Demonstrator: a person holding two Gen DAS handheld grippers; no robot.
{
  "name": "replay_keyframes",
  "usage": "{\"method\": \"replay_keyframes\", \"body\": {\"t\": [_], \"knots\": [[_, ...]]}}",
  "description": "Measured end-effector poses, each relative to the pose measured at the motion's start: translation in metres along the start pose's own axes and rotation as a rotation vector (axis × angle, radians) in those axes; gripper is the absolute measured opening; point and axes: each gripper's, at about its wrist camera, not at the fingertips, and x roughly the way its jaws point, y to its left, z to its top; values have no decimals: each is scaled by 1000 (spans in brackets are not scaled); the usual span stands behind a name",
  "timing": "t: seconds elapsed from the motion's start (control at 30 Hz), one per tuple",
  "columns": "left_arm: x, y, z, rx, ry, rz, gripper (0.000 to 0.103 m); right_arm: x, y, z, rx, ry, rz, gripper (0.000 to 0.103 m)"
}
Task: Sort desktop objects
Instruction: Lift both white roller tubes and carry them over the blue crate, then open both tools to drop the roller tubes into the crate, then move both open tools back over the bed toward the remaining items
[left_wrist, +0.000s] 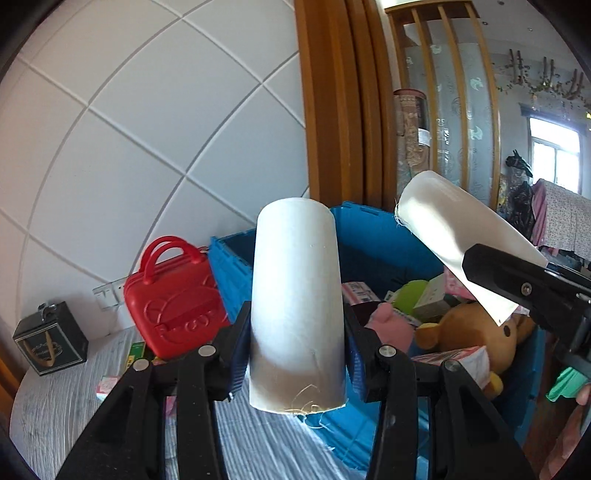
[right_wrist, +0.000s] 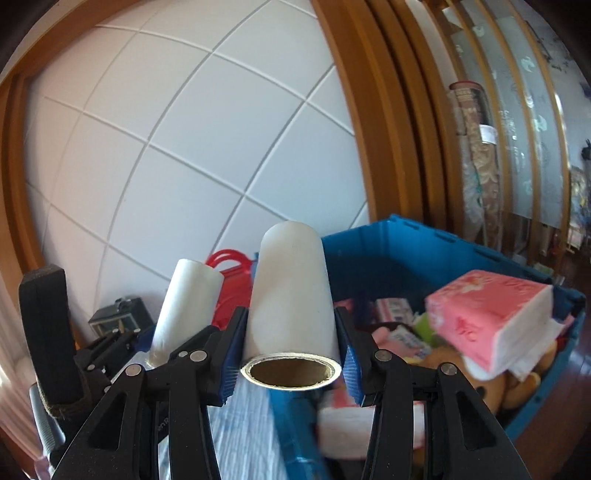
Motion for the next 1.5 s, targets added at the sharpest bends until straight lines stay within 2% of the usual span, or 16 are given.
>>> {"method": "replay_keyframes", "body": {"t": [0.17,0.3,0.5,0.73,0.8,0.87,0.9,0.97,1.1,1.17,1.33,1.5], "knots": [[12,-58,10,52,7,-52,44,-17,-58,5,31,-8,-61,45],[16,-85,14,79,14,-70,44,-20,-87,4,37,-4,-82,45],[18,-96,13,83,29,-71,44,-19,-104,-3,28,7,-97,46],[15,-99,12,76,22,-72,45,-19,-99,-6,-16,5,-122,46],[11,-99,13,78,15,-59,51,-20,-99,-8,-16,1,-135,50],[8,-100,14,78,3,-52,60,-23,-100,-7,-22,-6,-155,61],[7,-100,14,77,-1,-53,60,-25,-100,-7,-26,-14,-165,64],[5,-99,14,72,-3,-55,62,-30,-100,-6,-25,-29,-173,81],[-1,-94,13,64,-8,-47,66,-40,-99,-5,-16,-57,-176,92],[-5,-87,12,55,-12,-41,67,-43,-98,-3,-9,-67,-174,103],[-16,-59,7,25,-14,3,74,-42,-79,-1,-16,-75,-165,103],[-28,-7,-3,-37,-7,75,74,-35,-39,2,-61,-95,-127,103]]}}
